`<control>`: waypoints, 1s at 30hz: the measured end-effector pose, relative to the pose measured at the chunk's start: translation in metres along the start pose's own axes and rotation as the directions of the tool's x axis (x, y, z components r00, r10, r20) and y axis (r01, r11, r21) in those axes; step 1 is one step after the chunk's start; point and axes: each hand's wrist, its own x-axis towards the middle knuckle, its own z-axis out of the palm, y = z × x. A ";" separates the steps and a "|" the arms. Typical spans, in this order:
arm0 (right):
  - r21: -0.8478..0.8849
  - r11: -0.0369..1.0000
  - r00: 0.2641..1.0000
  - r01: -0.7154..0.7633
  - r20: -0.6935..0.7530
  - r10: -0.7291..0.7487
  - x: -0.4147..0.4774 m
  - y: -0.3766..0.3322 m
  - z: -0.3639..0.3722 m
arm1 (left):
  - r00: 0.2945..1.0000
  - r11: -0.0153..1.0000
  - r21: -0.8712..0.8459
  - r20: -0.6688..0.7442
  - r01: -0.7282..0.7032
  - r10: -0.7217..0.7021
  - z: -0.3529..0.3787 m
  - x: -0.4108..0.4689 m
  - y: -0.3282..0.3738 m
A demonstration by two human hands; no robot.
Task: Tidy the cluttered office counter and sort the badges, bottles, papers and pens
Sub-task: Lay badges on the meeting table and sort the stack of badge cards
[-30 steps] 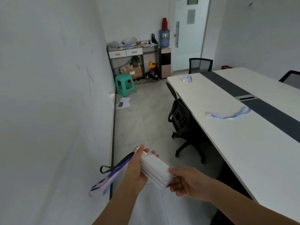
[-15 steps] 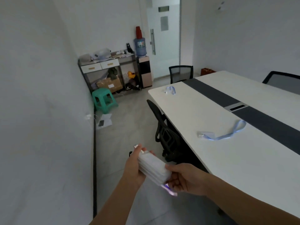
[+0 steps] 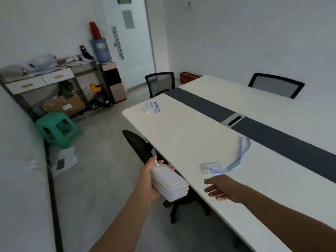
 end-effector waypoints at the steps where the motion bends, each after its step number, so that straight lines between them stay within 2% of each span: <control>1: -0.017 1.000 0.998 -0.005 -0.067 0.003 0.011 -0.004 -0.009 | 0.999 1.000 0.020 0.047 0.024 -0.025 0.004 0.013 0.009; 3: -0.063 0.998 0.983 -0.010 -0.186 -0.001 0.030 -0.007 -0.027 | 0.992 0.997 0.068 0.117 0.046 -0.054 0.014 0.037 0.027; 6: -0.106 0.993 0.942 -0.050 -0.336 0.012 0.061 -0.004 -0.051 | 0.984 0.987 0.134 0.140 0.091 -0.110 0.026 0.080 0.042; 10: -0.328 0.933 0.918 -0.145 -0.397 0.003 0.096 -0.004 -0.076 | 0.963 0.963 0.177 0.146 0.202 -0.229 0.030 0.125 0.038; 14: -0.690 0.688 0.918 -0.225 -0.386 -0.087 0.147 -0.022 -0.103 | 0.964 0.957 0.174 0.096 0.230 -0.249 0.027 0.166 0.033; 16: -0.772 0.601 0.911 -0.207 -0.376 -0.169 0.166 -0.027 -0.107 | 0.966 0.960 0.149 0.070 0.237 -0.249 0.023 0.174 0.032; 18: -0.858 0.488 0.932 -0.161 -0.295 -0.211 0.191 -0.031 -0.111 | 0.967 0.958 0.143 0.033 0.247 -0.254 0.022 0.185 0.031; 20: -0.924 0.361 0.960 -0.128 -0.206 -0.188 0.212 -0.031 -0.109 | 0.970 0.961 0.134 -0.014 0.244 -0.244 0.021 0.194 0.032; 22: -0.954 0.278 0.973 -0.114 -0.164 -0.161 0.225 -0.029 -0.105 | 0.972 0.965 0.116 -0.055 0.235 -0.230 0.020 0.200 0.033; 24: -0.954 0.282 0.984 -0.099 -0.137 -0.115 0.235 -0.029 -0.107 | 0.972 0.968 0.099 -0.077 0.230 -0.223 0.021 0.206 0.032; 27: -0.929 0.360 0.991 -0.087 -0.118 -0.066 0.245 -0.038 -0.116 | 0.971 0.971 0.078 -0.097 0.227 -0.219 0.024 0.210 0.030; 30: -0.890 0.455 0.959 -0.020 -0.145 -0.242 0.251 -0.060 -0.120 | 0.972 0.973 0.070 -0.094 0.221 -0.214 0.030 0.211 0.033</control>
